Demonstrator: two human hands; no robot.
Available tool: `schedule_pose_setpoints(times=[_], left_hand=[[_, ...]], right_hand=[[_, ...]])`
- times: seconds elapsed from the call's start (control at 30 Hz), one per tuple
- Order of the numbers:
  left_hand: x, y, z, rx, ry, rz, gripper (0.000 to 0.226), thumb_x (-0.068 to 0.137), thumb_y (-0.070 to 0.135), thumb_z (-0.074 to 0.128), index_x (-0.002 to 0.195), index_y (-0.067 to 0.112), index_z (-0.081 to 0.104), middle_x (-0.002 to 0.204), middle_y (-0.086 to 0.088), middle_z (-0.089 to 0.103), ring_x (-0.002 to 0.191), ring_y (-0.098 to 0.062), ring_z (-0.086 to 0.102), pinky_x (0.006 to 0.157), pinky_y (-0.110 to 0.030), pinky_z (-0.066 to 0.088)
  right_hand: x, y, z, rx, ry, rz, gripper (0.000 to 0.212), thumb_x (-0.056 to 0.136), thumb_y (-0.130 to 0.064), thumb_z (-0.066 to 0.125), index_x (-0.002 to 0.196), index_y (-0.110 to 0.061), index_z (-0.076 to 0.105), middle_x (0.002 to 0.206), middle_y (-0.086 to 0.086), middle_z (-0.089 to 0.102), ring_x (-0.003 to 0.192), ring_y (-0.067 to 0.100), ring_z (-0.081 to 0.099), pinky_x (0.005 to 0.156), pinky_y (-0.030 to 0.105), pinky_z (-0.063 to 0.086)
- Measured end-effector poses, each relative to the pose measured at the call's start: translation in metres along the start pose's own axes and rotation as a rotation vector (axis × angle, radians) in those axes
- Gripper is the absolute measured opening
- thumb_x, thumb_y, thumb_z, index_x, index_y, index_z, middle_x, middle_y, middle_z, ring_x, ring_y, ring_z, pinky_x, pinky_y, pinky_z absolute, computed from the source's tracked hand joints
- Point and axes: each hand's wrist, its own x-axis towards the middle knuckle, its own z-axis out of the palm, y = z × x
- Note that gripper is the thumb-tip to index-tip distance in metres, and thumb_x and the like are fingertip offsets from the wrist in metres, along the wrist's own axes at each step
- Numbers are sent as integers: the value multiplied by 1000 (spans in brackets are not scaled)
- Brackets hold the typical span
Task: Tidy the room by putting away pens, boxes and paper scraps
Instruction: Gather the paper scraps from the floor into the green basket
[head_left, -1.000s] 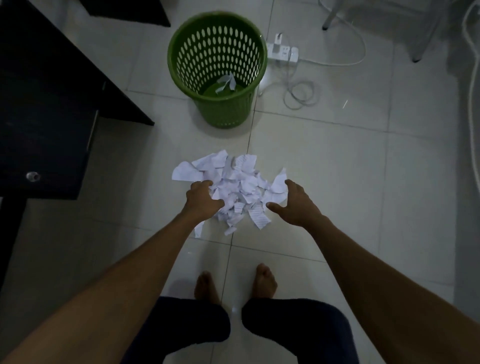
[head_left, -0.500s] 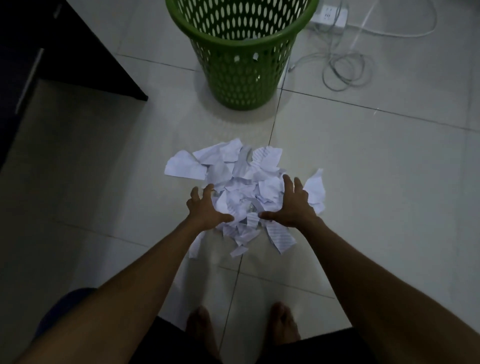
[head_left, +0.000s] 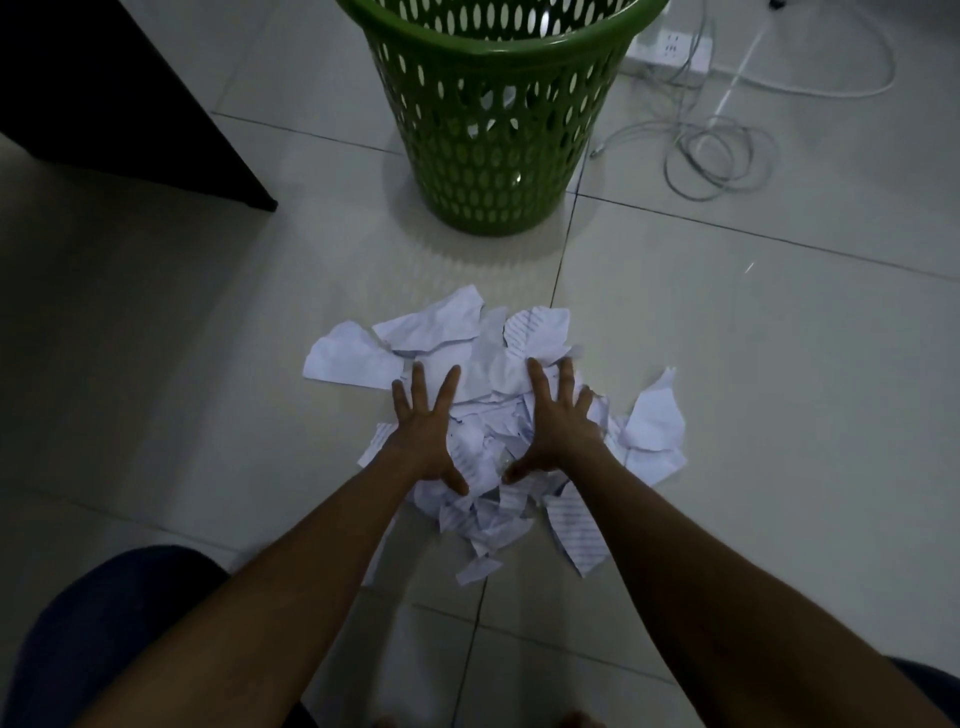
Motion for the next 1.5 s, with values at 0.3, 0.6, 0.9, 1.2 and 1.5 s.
schedule_pose_setpoints(times=[0.3, 0.6, 0.9, 1.2, 1.5], left_hand=[[16, 3, -4, 62, -3, -37, 148, 53, 40, 90, 147, 28, -24, 150, -17, -36, 135, -51, -29, 107, -64, 26], [24, 4, 2, 37, 1, -55, 135, 63, 41, 85, 148, 29, -20, 150, -19, -36, 134, -53, -29, 106, -59, 32], [23, 5, 2, -24, -2, -80, 125, 72, 38, 79, 145, 36, -23, 148, -13, -42, 136, -47, -31, 106, -56, 37], [20, 8, -1, -13, 17, -114, 127, 73, 39, 78, 134, 42, -33, 148, -10, -43, 136, -46, -32, 94, -59, 47], [20, 16, -3, -90, 83, -149, 84, 96, 23, 50, 146, 38, -16, 145, -8, -40, 141, -43, -23, 101, -44, 45]], right_hand=[[23, -13, 14, -170, 130, -25, 133, 60, -52, 83, 151, -28, -10, 152, 34, -10, 138, 57, 5, 109, 68, 13], [27, -27, 16, -288, 197, 41, 127, 59, -51, 84, 152, -13, 8, 144, 47, 14, 126, 65, 28, 103, 61, 33], [36, -28, 24, -164, 116, 133, 125, 36, -46, 92, 142, -15, 34, 128, 47, 42, 104, 68, 48, 65, 58, 54], [33, -34, 14, -119, -3, 114, 146, 17, -48, 94, 143, -13, 27, 124, 47, 46, 100, 65, 53, 50, 52, 54], [30, -34, 15, -95, -2, 122, 103, 76, -15, 76, 147, -27, 3, 146, 43, 14, 126, 65, 29, 61, 50, 56]])
